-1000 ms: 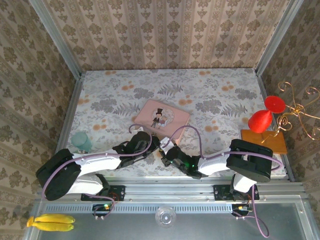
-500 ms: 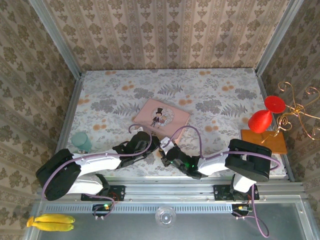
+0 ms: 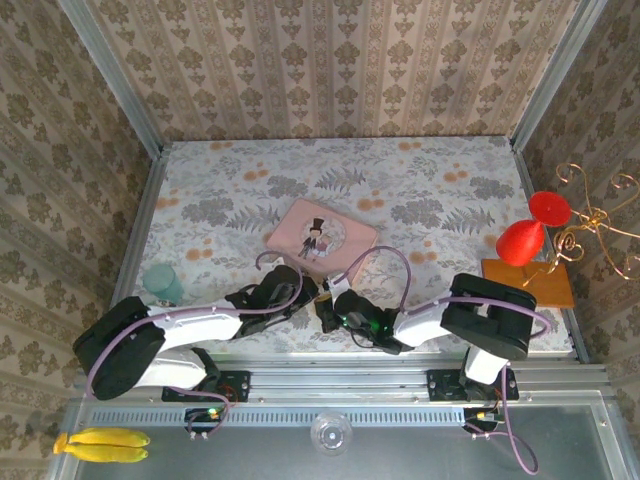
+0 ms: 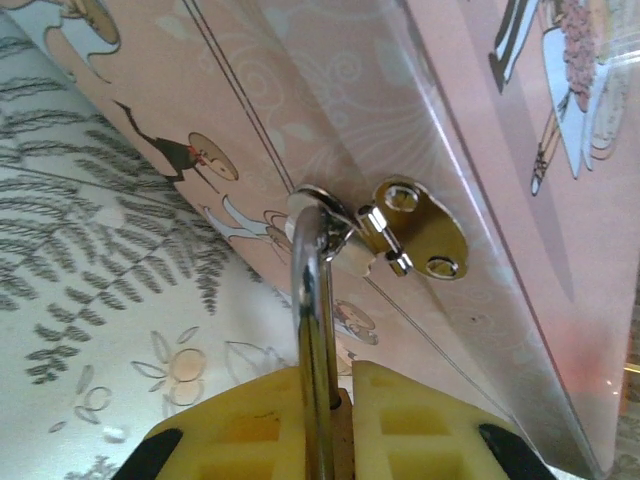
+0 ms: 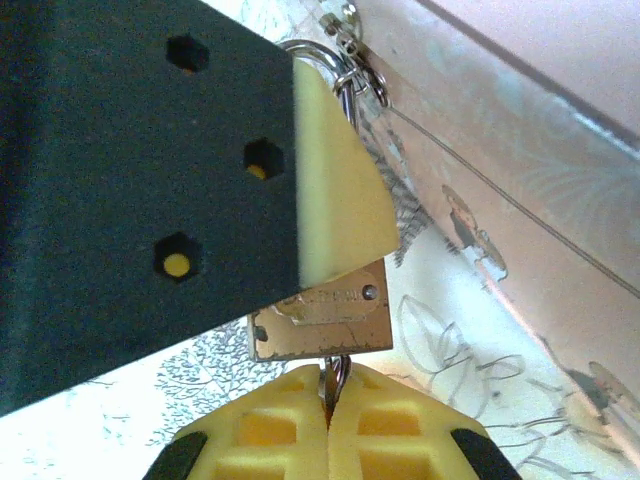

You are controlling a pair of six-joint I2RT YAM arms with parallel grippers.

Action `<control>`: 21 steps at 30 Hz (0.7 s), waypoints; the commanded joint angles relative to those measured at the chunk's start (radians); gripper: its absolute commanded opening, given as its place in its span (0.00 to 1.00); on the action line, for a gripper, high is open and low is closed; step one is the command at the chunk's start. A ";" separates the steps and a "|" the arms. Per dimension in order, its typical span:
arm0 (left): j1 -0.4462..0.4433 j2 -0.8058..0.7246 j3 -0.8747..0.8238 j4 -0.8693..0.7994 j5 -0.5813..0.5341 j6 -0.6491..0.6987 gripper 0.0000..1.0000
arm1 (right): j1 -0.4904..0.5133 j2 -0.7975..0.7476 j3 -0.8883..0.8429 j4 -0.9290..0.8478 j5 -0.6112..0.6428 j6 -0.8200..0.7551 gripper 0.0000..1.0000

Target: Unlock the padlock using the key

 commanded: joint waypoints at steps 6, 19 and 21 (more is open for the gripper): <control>0.009 0.018 -0.001 0.139 0.046 0.026 0.19 | -0.004 0.038 -0.029 0.192 -0.101 0.160 0.00; 0.040 -0.057 -0.019 0.049 0.018 0.045 0.51 | -0.007 0.030 -0.060 0.191 -0.099 0.199 0.00; 0.050 -0.080 -0.027 0.026 0.011 0.047 0.53 | -0.007 0.029 -0.062 0.189 -0.096 0.205 0.00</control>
